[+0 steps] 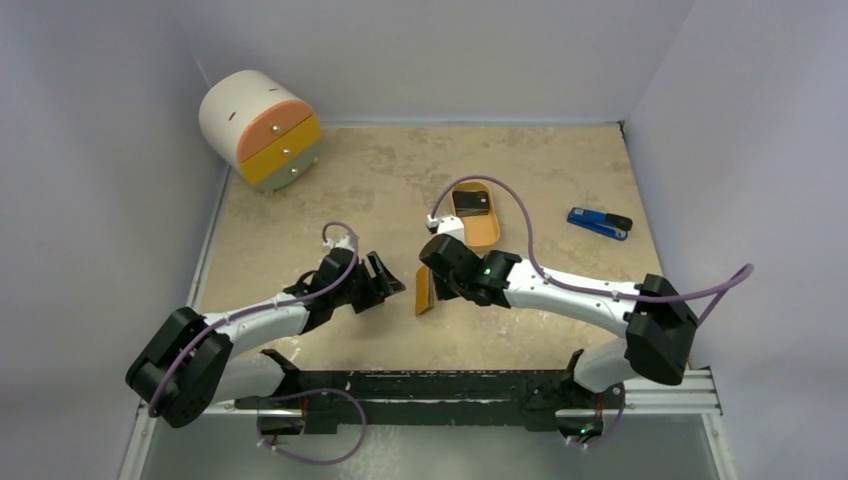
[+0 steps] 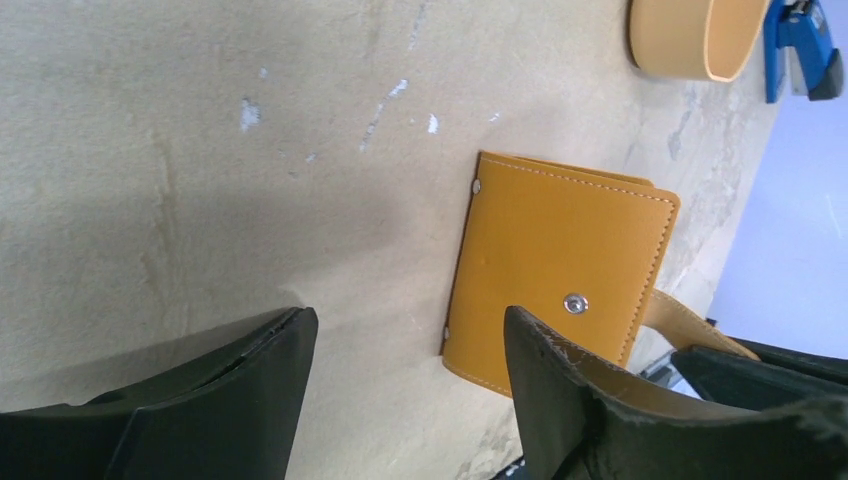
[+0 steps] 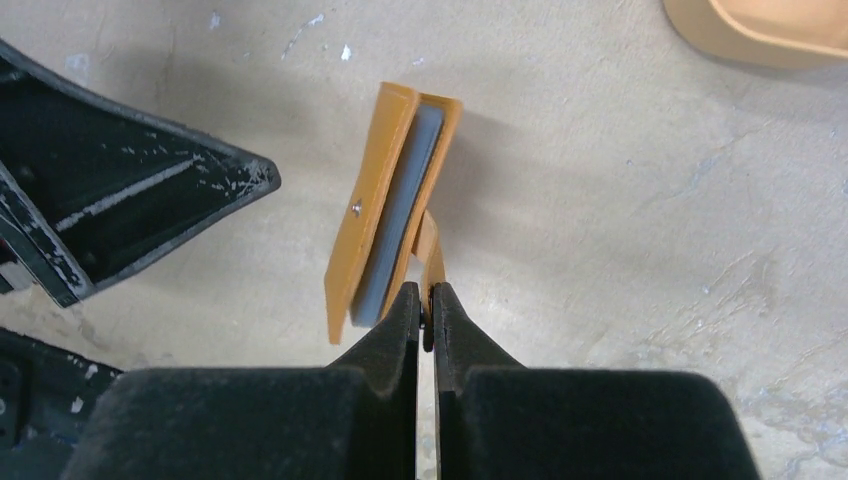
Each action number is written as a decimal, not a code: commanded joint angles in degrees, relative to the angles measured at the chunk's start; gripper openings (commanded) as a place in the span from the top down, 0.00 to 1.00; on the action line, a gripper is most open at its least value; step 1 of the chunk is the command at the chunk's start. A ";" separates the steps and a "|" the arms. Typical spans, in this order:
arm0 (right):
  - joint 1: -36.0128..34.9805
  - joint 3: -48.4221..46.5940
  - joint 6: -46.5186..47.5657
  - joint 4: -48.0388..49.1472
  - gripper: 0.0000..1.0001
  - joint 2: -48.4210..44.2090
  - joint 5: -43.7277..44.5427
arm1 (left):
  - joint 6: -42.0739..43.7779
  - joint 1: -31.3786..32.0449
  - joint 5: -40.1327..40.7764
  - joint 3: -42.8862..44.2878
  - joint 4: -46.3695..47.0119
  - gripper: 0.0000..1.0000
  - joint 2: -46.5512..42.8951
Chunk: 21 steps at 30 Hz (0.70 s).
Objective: Put the credit cards into the card holder
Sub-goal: Open the card holder at the center of the board.
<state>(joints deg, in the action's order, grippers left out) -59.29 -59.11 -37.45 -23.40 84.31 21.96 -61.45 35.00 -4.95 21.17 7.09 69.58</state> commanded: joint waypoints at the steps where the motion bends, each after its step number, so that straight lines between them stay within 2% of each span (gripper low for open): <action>1: -0.03 2.93 0.18 2.66 1.00 -4.26 -3.80 | -0.61 -0.02 -2.95 0.64 5.38 0.29 -1.25; 11: -0.29 2.50 -0.01 8.95 1.00 -5.81 -8.20 | -0.93 -0.05 -2.83 0.72 4.67 0.28 -3.53; 21: -0.38 4.75 -1.78 9.79 1.00 -6.27 -7.66 | -0.67 -0.06 -2.87 0.46 3.78 0.28 -5.10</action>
<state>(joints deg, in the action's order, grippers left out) -59.35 -55.00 -37.71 -16.23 79.75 13.98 -62.19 35.00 -7.29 21.17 9.72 64.69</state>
